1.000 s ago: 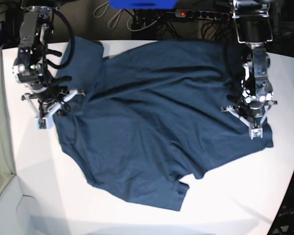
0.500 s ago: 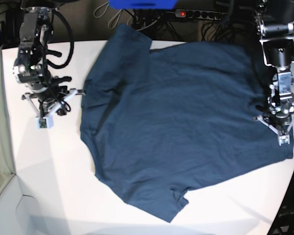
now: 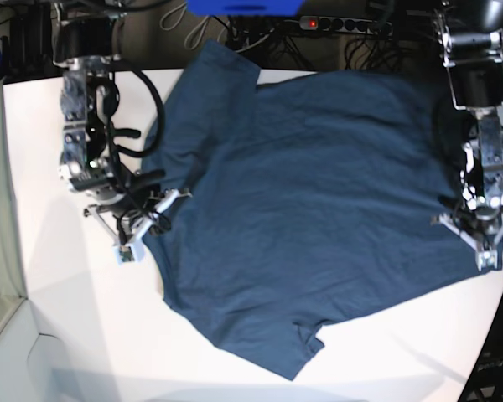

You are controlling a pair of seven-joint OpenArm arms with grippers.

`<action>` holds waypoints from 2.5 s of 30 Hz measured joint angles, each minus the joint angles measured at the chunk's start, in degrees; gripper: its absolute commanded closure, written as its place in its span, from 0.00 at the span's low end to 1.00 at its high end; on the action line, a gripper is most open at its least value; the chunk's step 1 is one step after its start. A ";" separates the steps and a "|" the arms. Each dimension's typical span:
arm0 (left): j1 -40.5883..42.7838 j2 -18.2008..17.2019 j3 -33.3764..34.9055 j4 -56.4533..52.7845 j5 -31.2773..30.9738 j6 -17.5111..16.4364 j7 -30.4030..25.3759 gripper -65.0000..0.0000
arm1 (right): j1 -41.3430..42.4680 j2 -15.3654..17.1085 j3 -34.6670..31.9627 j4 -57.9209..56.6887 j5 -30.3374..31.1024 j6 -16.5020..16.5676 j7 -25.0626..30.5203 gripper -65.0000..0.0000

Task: Layout the t-shirt on the table in an organized manner, then fold the t-shirt properly
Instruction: 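Regrasp the shirt side edges with both grippers and stretch outward, then drag the shirt's collar-side corners back with both grippers to flatten it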

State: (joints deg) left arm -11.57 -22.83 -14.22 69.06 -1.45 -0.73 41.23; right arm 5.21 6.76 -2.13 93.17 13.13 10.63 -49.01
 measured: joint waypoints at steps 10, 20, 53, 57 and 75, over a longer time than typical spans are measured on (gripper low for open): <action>2.12 -0.31 0.04 -10.32 0.28 0.07 -9.31 0.99 | 1.86 1.88 0.11 -13.86 0.42 -0.20 3.96 1.00; -5.90 -0.37 2.58 -22.80 0.66 0.52 -19.52 0.99 | 1.57 8.87 0.24 -17.07 1.86 0.11 6.60 1.00; 24.61 9.18 0.02 25.90 -6.03 0.09 6.54 0.99 | 6.82 7.50 6.29 -11.23 0.26 -0.02 3.08 1.00; 26.14 8.46 -0.50 22.40 -6.29 0.09 2.78 0.99 | 12.55 6.19 4.55 -20.55 0.04 -0.02 3.72 1.00; 25.18 6.69 -8.35 18.10 -6.05 0.11 1.62 0.99 | 15.04 7.50 0.11 -34.99 1.22 0.09 15.17 1.00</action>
State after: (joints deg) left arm 13.61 -16.14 -22.57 87.15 -7.51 -0.62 42.85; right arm 20.25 14.26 -2.02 58.17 14.35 10.72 -33.85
